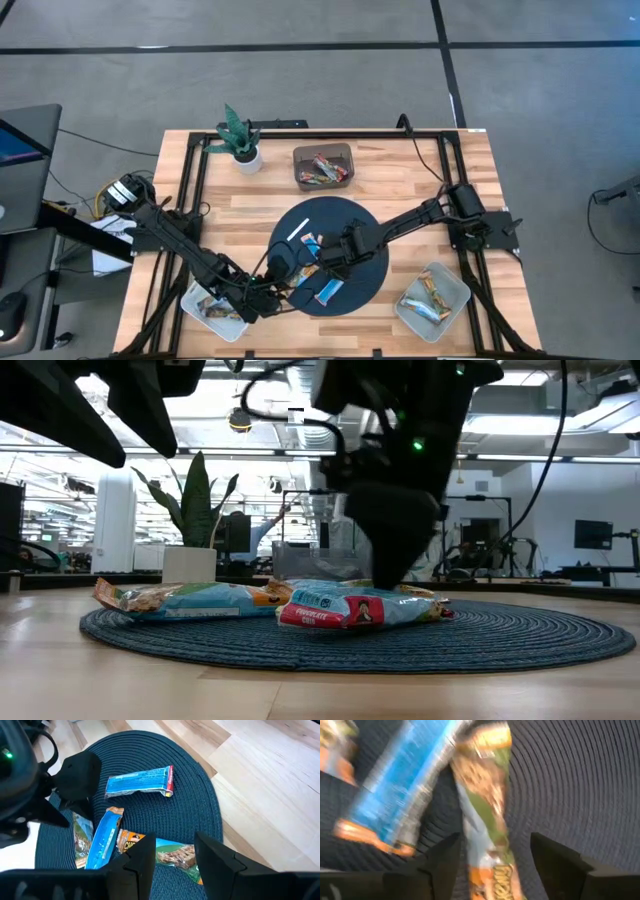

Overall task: Pick and place Granola Bars by type
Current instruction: Put the yellow granola bar into the gray bin

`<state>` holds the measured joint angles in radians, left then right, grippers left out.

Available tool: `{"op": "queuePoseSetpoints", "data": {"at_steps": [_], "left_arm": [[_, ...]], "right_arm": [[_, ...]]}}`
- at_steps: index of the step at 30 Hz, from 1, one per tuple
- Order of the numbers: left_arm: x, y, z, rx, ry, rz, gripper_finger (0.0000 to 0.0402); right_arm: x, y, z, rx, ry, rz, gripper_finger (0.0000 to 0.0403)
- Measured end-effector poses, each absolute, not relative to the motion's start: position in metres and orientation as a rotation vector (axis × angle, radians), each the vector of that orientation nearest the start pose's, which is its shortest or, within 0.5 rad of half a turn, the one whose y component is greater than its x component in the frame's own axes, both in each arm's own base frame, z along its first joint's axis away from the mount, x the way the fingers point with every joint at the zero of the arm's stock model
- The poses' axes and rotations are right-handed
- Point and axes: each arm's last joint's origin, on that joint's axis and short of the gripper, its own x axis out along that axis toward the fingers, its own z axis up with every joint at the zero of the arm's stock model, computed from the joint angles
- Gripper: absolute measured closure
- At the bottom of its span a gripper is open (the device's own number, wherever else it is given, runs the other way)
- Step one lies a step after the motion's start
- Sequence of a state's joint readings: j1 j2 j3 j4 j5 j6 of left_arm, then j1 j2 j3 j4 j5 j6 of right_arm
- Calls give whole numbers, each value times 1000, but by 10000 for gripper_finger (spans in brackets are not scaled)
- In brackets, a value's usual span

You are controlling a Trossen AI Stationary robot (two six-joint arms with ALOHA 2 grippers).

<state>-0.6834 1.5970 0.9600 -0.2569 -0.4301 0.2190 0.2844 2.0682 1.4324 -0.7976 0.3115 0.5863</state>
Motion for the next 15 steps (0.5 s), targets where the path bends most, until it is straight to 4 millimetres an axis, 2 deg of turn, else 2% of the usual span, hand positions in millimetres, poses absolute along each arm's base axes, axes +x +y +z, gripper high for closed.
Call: {"op": "queuePoseSetpoints", "data": {"at_steps": [4,15], "left_arm": [[254,-192,196,681,741,-321,271],[254,-191,196,687,744,-323,272]], "right_arm": [[379,102,145,93,1284,-430,211],[378,102,146,94,1278,-441,391]]}}
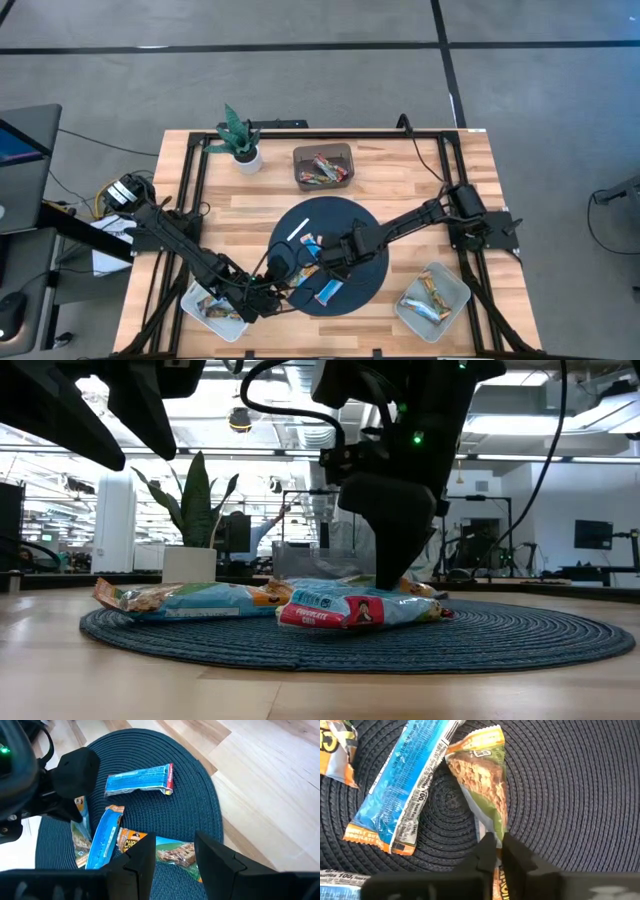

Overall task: Pick and place Granola Bars by type
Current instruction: Put the yellow granola bar into the gray bin

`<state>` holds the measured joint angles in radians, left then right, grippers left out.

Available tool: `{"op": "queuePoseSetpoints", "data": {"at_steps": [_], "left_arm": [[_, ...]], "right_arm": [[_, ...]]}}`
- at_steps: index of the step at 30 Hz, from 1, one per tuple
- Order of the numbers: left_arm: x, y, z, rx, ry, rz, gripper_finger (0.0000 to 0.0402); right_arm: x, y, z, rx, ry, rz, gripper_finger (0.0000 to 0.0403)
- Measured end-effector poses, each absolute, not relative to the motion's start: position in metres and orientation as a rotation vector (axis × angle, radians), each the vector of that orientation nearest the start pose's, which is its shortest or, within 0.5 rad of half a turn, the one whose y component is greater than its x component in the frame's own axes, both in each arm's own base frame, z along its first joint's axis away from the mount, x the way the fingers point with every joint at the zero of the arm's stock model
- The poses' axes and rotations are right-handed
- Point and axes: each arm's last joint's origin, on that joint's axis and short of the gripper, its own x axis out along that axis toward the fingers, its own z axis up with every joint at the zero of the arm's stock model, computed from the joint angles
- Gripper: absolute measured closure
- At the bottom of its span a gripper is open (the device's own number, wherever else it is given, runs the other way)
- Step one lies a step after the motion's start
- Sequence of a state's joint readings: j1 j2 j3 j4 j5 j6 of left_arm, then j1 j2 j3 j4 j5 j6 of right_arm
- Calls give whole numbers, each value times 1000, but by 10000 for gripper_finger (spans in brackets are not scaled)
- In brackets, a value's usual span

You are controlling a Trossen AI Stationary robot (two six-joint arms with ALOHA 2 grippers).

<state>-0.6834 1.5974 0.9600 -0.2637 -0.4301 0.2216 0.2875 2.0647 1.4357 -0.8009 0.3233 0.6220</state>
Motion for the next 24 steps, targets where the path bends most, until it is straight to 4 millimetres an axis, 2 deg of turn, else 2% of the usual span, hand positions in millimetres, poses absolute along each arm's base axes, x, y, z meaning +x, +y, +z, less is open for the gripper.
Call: {"op": "queuePoseSetpoints", "data": {"at_steps": [6,12,19,24], "left_arm": [[254,-191,196,691,744,-323,271],[254,-191,196,693,744,-321,271],[254,-190,195,698,756,-315,272],[254,-190,195,697,755,-315,272]], "right_arm": [[375,108,146,69,1272,-462,396],[360,122,170,21,1277,-564,401],[340,158,205,30,1282,-632,402],[312,190,221,82,1322,-709,402]]}}
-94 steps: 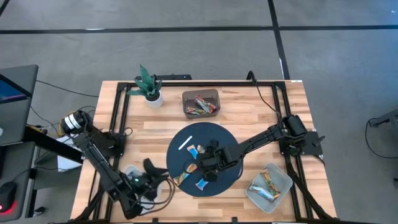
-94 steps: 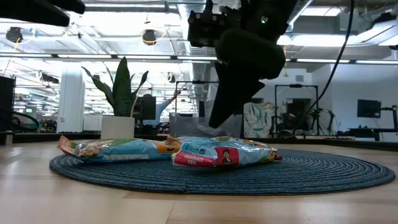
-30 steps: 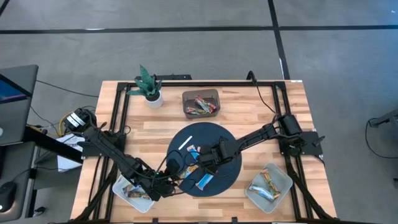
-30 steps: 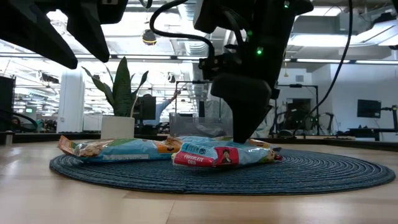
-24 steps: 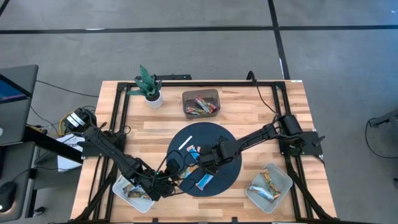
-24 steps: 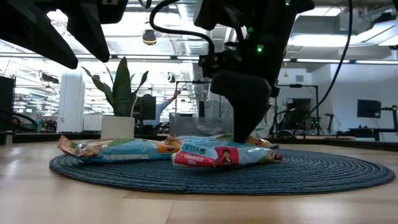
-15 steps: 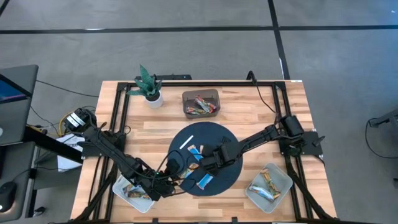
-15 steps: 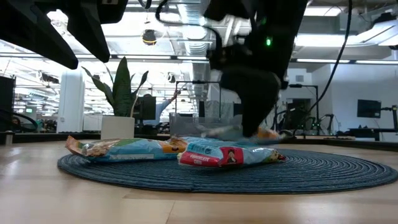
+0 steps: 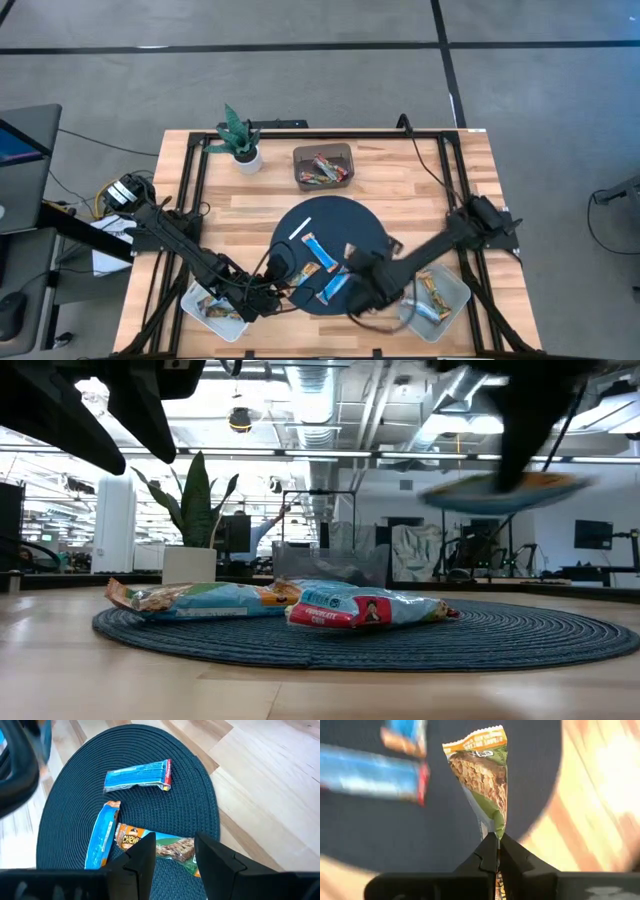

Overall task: Pick and place Granola Bars by type
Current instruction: Put the yellow granola bar into the gray bin, then put the red granola bar into the black bin

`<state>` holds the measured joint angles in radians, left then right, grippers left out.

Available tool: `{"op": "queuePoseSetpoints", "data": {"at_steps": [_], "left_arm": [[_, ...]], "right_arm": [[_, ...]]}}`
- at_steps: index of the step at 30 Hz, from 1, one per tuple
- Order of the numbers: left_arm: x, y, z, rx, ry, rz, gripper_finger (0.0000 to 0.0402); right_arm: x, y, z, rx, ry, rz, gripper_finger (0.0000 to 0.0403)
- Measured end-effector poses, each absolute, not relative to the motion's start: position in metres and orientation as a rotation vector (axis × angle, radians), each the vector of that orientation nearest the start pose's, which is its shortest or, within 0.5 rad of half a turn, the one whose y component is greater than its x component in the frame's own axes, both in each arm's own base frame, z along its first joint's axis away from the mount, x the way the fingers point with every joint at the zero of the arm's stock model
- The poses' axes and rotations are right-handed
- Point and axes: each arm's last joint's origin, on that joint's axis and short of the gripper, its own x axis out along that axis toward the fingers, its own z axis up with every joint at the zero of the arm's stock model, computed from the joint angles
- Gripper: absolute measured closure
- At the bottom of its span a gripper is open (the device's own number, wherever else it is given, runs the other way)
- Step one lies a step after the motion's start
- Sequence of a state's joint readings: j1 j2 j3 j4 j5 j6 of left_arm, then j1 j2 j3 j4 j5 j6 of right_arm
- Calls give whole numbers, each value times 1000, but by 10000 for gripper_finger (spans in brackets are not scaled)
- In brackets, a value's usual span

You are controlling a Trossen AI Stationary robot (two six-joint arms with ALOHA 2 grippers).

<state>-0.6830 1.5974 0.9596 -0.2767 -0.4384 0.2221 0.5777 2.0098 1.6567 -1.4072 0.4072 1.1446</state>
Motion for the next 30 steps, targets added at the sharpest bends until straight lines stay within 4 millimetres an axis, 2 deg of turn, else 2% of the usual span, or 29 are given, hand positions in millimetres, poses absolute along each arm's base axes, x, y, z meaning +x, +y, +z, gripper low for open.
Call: {"op": "queuePoseSetpoints", "data": {"at_steps": [4,9,15,18,22,26,30], "left_arm": [[254,-191,196,695,751,-315,271],[254,-190,196,700,747,-300,271],[257,-188,197,702,735,-270,272],[262,-185,199,694,711,-260,272],[271,-179,201,649,683,-312,272],[278,-173,203,607,667,-402,272],[289,-167,202,584,619,-408,272]], "right_arm": [[287,221,230,168,1350,-739,403],[252,258,230,297,1407,-761,403],[214,291,229,425,1389,-837,402],[201,298,230,450,1351,-883,399],[194,300,230,449,1334,-910,379],[194,298,231,427,1321,-926,334],[194,296,231,416,1314,-946,281]]}}
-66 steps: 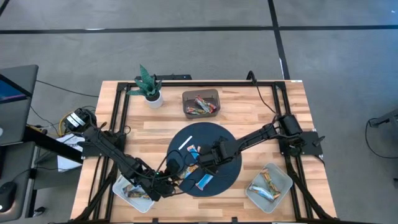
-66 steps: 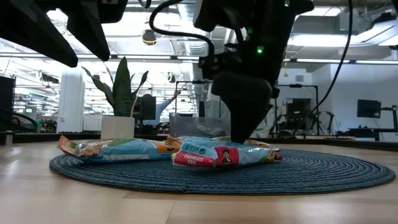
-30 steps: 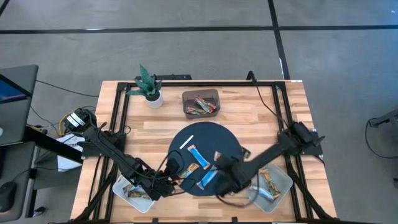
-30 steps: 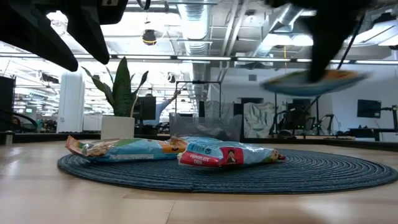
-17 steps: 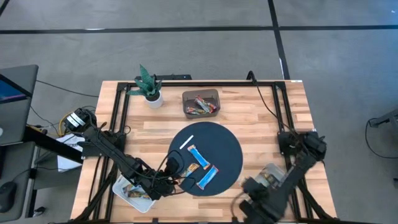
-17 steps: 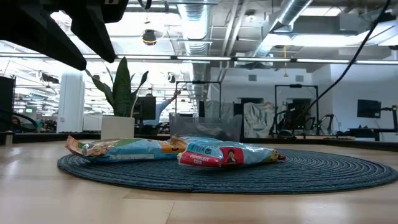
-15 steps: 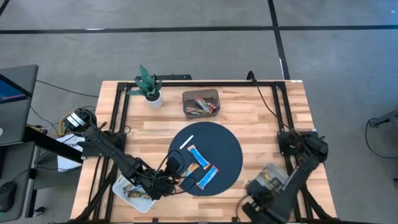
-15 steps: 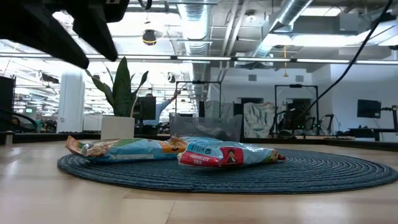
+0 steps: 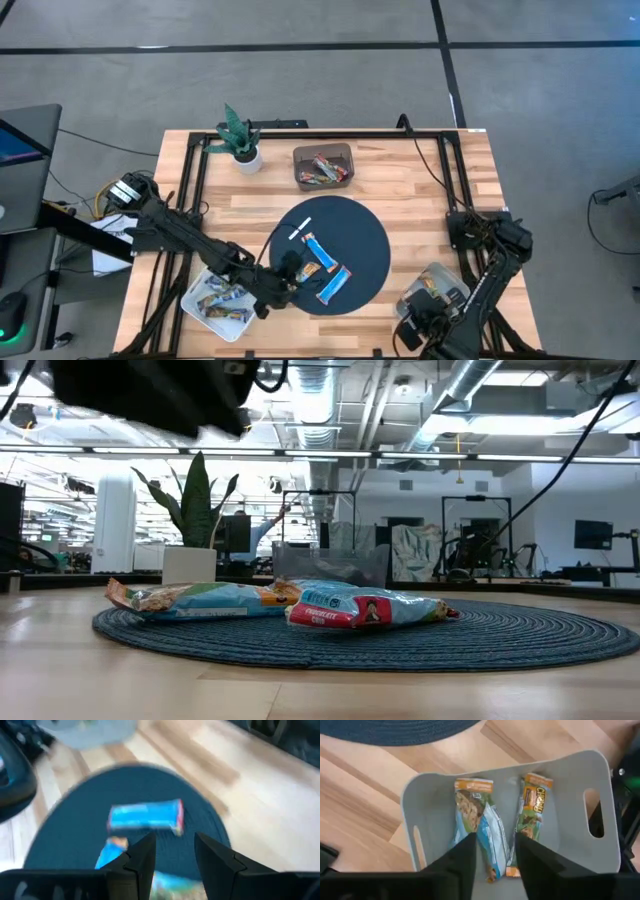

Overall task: Pick and place Granola Bars by type
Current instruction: Put the red granola bar into the black bin

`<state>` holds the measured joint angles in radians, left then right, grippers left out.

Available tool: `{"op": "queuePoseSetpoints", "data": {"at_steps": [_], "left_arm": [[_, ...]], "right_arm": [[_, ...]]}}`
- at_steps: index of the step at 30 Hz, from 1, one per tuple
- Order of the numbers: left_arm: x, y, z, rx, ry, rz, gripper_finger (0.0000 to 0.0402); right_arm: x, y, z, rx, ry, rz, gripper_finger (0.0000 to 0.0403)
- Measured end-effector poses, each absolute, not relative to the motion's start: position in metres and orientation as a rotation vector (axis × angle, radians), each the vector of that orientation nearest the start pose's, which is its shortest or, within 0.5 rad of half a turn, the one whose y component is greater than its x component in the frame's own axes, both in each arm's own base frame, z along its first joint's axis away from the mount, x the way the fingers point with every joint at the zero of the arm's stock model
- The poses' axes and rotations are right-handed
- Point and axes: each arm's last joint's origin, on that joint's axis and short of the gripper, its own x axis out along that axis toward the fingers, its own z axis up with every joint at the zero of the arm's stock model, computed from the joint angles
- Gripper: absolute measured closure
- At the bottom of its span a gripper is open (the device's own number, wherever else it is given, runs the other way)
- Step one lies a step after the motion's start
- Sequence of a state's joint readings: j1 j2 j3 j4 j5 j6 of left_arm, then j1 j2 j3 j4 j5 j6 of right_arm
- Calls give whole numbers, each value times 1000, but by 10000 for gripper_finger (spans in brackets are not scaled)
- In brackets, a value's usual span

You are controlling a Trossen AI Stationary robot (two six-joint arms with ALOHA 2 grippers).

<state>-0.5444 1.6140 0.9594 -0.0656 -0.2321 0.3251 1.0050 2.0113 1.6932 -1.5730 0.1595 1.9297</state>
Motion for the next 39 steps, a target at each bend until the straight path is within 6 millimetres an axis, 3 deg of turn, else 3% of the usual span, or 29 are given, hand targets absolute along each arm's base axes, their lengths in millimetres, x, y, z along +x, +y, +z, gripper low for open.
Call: {"op": "queuePoseSetpoints", "data": {"at_steps": [6,11,18,22,30,39], "left_arm": [[322,-166,180,511,489,-499,271],[333,-164,159,552,476,-513,272],[343,-161,150,556,419,-549,272],[345,-163,131,609,437,-617,271],[351,-158,121,700,438,-517,272],[352,-146,116,611,501,-569,271]], "right_arm": [[195,297,232,330,1058,-871,220],[195,299,234,235,873,-785,204],[200,300,239,59,670,-668,216],[204,300,240,-4,610,-632,230],[214,304,239,-41,586,-574,254],[221,308,238,-58,589,-528,270]]}}
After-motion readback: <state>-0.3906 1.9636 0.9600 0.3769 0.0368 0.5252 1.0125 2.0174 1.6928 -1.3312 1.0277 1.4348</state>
